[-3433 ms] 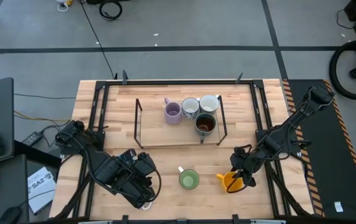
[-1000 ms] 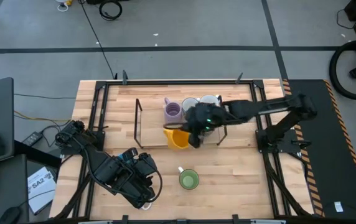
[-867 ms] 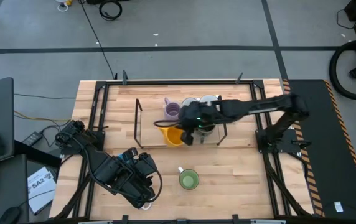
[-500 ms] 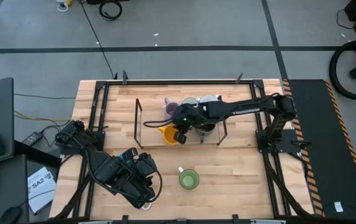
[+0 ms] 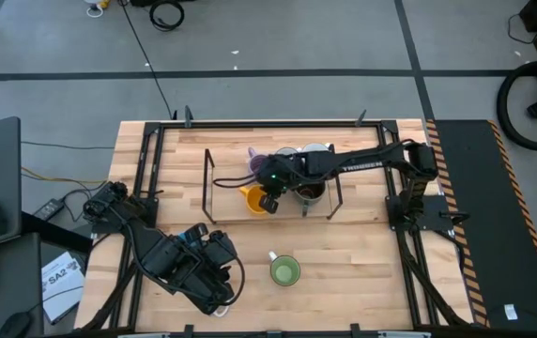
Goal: Place coffee mugs
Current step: Put the yellow mug on the shelf
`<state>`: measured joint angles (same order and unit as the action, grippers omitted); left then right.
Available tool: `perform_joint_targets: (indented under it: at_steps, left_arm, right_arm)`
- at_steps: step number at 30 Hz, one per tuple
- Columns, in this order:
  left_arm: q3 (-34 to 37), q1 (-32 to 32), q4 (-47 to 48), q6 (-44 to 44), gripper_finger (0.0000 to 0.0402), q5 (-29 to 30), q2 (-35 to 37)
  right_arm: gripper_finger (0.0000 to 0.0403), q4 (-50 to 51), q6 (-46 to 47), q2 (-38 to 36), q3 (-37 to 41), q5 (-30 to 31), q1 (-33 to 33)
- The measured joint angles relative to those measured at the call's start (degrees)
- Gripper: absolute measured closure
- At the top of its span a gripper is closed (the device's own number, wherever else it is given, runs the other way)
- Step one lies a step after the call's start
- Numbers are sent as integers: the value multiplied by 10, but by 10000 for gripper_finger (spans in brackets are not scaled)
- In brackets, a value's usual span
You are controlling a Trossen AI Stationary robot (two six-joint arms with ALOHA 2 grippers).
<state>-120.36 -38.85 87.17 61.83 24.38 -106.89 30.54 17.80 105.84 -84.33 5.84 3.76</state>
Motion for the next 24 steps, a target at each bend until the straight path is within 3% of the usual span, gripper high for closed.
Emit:
perform_joint_targets:
  at_steps: [24]
  left_arm:
    - [0, 0, -3, -1, 233, 0, 0]
  right_arm:
    - [322, -5, 0, 0, 0, 1, 8]
